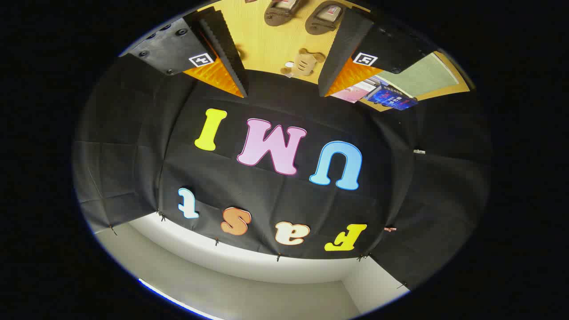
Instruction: Open the storage box then place both shoes into the box .Put the left shoe in first, then the right shoe, with the right side of both shoes facing outward in a uniform manner.
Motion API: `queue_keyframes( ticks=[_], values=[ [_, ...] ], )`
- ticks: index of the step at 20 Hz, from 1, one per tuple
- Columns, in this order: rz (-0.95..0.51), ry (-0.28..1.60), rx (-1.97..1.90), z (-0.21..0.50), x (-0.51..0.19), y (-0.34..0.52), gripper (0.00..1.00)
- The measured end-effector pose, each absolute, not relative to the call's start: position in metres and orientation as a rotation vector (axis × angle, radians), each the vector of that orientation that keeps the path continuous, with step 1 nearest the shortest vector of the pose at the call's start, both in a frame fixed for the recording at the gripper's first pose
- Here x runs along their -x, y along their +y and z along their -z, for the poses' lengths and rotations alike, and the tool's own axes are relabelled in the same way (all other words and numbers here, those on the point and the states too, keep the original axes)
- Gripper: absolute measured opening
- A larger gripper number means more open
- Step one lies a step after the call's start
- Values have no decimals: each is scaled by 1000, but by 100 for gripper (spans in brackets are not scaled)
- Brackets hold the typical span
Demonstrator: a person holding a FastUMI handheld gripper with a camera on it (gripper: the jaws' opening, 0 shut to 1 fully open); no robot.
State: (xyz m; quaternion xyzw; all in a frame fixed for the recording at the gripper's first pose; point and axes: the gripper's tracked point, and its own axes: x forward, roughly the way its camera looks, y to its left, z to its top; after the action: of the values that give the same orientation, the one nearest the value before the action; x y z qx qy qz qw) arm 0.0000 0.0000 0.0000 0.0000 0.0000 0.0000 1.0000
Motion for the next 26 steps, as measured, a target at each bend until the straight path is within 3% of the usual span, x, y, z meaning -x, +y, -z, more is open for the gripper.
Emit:
queue_keyframes(
  ticks=[20,23,26],
  values=[
    [-22,0,5,0,-3,9,97],
    [-84,15,-8,6,-5,26,97],
    [-252,73,-73,23,-8,66,97]
  ],
)
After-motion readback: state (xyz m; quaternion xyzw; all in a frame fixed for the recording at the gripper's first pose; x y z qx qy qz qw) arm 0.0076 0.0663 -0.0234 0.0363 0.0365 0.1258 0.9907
